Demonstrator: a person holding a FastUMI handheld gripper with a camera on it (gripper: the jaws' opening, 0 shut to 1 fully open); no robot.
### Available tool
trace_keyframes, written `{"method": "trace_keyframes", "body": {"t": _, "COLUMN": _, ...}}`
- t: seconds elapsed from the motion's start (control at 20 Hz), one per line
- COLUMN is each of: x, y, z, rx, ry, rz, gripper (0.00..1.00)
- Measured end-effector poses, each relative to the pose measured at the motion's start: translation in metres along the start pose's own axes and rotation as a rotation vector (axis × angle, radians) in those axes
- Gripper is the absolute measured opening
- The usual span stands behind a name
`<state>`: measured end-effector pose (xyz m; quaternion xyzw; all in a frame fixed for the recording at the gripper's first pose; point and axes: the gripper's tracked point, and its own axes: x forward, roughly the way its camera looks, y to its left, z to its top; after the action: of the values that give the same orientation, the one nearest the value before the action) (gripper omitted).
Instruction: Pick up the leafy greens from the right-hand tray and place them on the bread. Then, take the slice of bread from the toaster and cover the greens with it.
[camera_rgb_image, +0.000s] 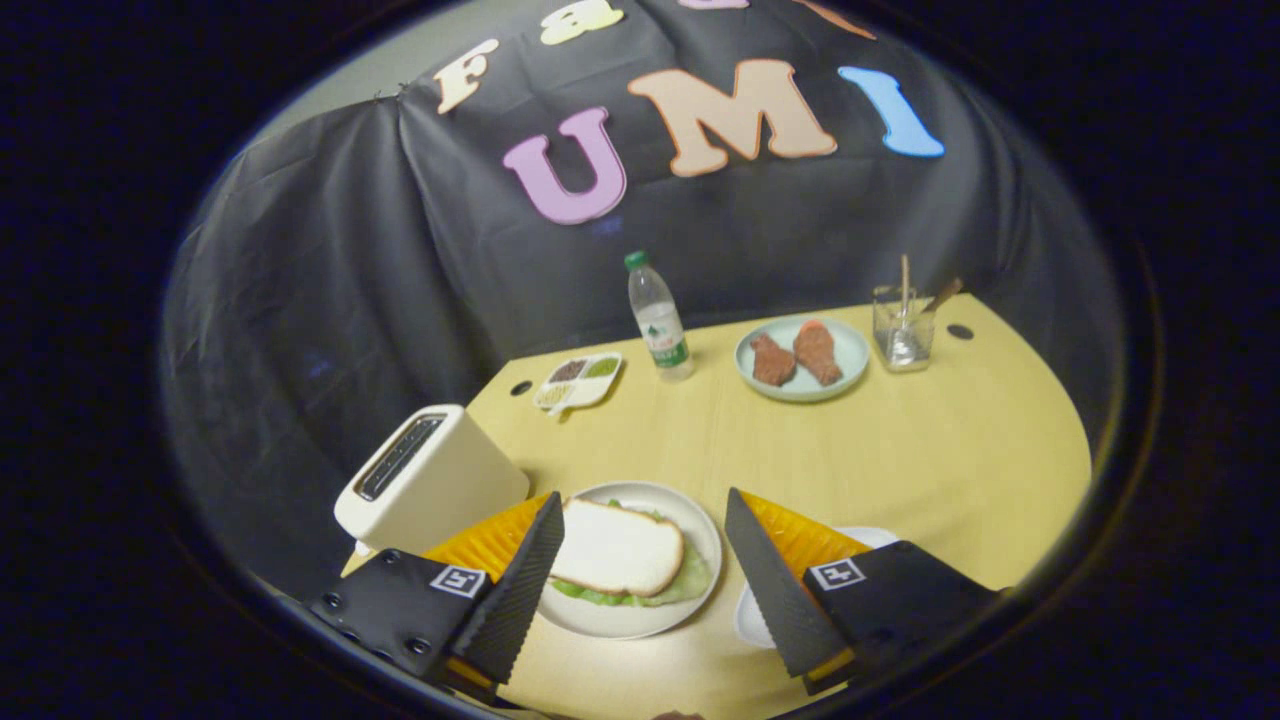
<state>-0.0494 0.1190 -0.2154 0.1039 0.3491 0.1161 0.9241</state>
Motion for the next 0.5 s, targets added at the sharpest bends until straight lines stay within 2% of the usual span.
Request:
{"method": "trace_keyframes", "body": {"t": 0.2, "x": -0.034, "y": -0.008, "z": 0.058, "rx": -0.028, "ry": -0.157, "rz": -0.046, "gripper": 1.0}}
{"method": "trace_keyframes", "body": {"t": 0.5, "x": -0.084, "y": -0.027, "z": 0.126, "rx": -0.14, "ry": -0.348, "rz": -0.19, "gripper": 1.0}}
